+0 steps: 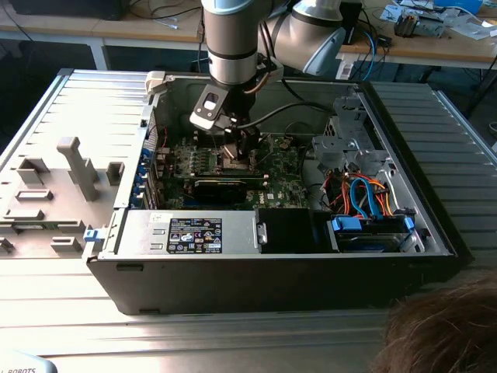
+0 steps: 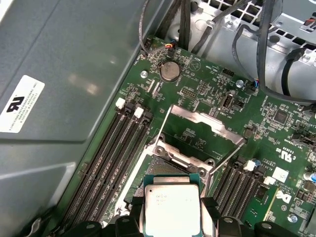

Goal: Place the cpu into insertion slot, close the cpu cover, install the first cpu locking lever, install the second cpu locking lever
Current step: 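Place the cpu into insertion slot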

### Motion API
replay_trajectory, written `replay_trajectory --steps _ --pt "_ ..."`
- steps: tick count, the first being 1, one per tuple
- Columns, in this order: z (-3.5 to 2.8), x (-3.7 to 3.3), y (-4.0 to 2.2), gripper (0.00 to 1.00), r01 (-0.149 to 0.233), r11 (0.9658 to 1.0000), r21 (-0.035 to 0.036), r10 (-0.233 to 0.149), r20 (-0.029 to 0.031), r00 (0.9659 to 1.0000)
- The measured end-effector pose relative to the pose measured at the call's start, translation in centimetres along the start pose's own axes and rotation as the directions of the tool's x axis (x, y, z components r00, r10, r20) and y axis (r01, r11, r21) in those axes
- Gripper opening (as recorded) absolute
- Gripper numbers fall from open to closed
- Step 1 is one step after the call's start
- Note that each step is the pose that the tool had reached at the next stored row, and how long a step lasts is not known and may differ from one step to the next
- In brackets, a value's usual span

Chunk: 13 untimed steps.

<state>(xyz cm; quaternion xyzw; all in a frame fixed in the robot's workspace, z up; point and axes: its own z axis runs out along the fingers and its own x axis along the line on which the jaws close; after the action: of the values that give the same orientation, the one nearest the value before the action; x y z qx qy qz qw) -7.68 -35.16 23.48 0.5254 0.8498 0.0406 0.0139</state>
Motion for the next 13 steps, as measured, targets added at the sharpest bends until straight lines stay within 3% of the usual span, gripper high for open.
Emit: replay_trajectory --steps 10,13 --pt "0.03 0.02 -0.04 0.54 -0.015 0.9999 -0.0003 0.015 0.0013 0.9999" --pt "0.15 0.02 -0.07 0.54 -0.047 0.9989 -0.001 0.047 0.0039 0.9989"
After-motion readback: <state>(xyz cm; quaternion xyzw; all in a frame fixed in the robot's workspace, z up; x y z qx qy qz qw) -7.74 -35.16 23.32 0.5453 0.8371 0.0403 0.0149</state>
